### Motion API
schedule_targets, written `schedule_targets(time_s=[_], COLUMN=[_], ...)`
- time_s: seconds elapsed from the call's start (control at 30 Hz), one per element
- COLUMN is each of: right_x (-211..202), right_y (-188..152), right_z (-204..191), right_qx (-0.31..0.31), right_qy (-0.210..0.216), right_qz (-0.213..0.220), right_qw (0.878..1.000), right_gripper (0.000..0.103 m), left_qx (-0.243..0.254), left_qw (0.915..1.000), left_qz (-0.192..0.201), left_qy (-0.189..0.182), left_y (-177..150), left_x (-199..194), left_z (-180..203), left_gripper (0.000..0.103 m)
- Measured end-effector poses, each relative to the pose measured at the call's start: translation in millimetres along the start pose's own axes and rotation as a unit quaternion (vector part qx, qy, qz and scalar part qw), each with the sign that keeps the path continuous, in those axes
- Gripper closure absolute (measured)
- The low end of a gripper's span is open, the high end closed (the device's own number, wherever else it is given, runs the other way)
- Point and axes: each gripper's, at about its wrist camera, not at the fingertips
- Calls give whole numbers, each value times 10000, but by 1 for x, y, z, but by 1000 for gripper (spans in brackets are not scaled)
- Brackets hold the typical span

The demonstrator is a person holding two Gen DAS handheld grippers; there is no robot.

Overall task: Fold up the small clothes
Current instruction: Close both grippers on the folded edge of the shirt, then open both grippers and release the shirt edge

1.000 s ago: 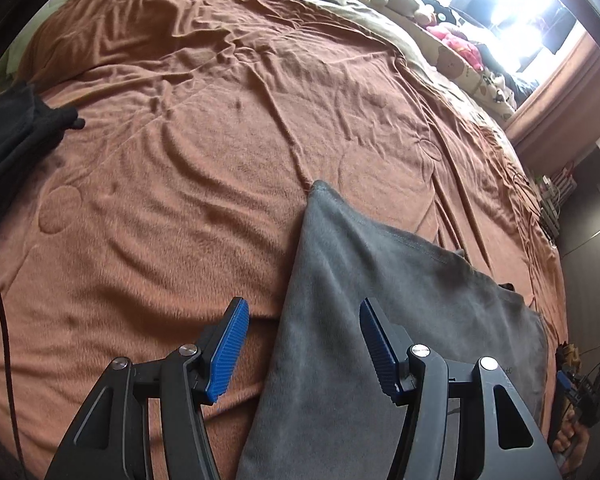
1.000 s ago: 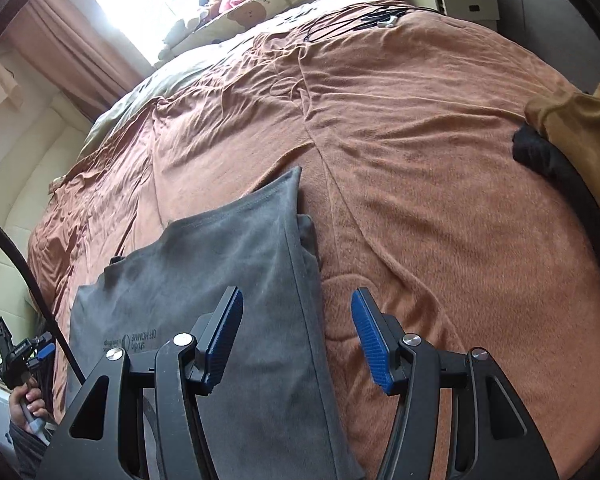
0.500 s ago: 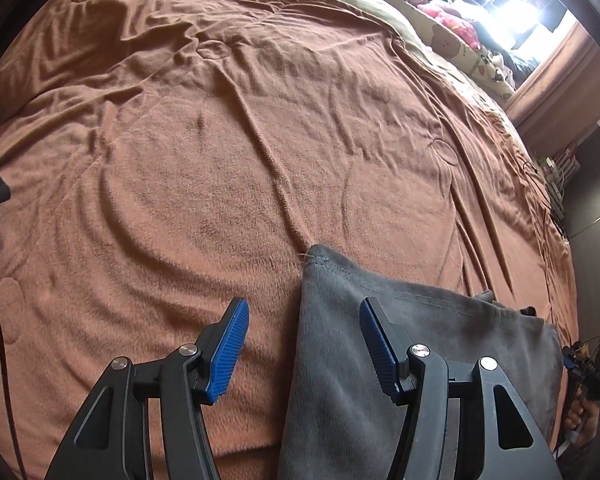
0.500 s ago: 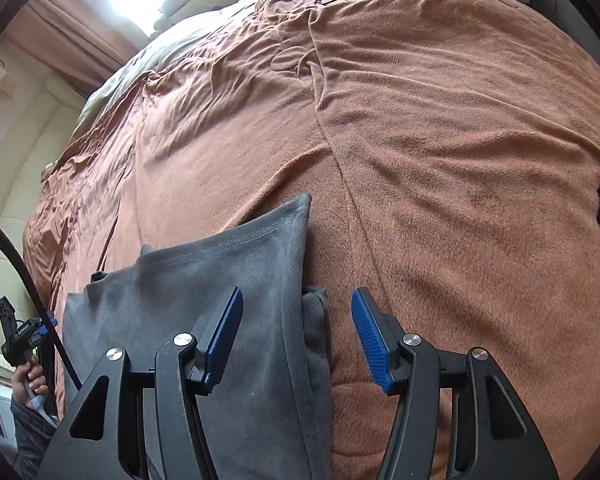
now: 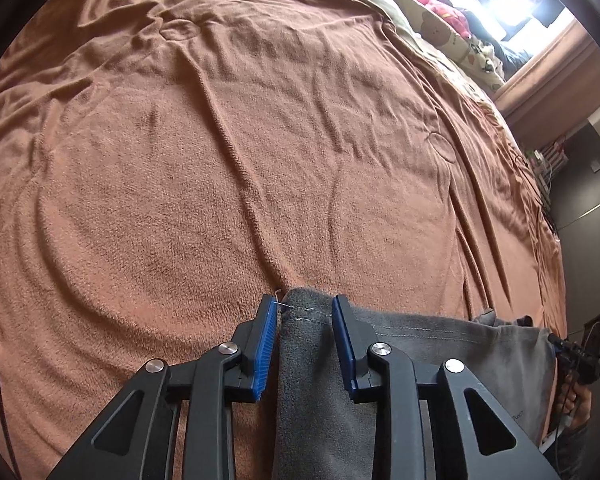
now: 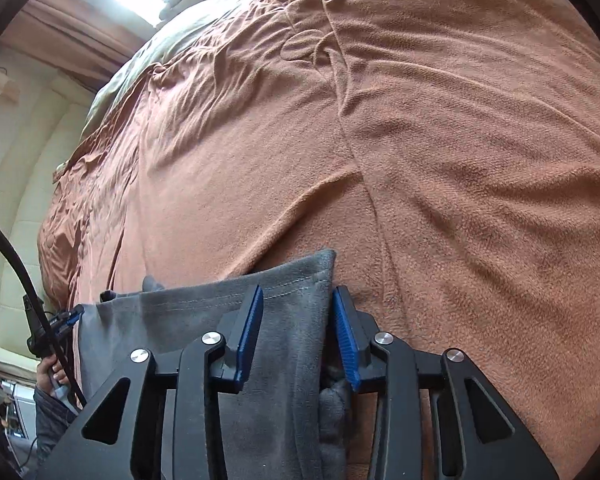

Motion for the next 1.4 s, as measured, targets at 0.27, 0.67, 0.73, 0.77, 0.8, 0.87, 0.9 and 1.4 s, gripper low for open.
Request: schedule_targets(time_s=[0.27,0.67,0.73,0.77,0.8,0.87,0.9,1.4], right_x=[-17,-37,-36,-34,-32,-26,-23,-72], right_y=[-2,0,0,1,1,2,2,-32], right_z=[-6,-14,-11,-10,-8,-4,-1,-69], right_qx=[-224,-420,-372,-340,-312,-180,-80,-709], right_qy=[-316,-600,-650,-705,-777,-856,-849,-1329], right_qz=[511,799,781,770,764,692,619,877], right_qw=[9979,9941,9941,9940,9936,9938,9944,9847], right_gripper=[102,103,103,103,103,103,102,60], left_qx=[312,267,275,281,295,315,332,434], left_qw=[9983,9976,9974,9974,9972,9967,9966,9928], left_qz=[479,483,460,445,448,453,414,787], left_qy=[100,414,479,487,523,592,635,798], left_y=[1,18,21,22,22,24,24,3], left_x=[-26,-12,-6,-3,0,4,7,-65], left_z=[13,23,24,24,24,25,26,16], left_gripper=[96,96,96,96,96,96,96,72])
Point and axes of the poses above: each gripper's, at about its wrist camera, not at the fingertips, and x roughly the way its jaws point, z to its right, y to its top, and after that the axes turned 14 degrees about y, right-handed
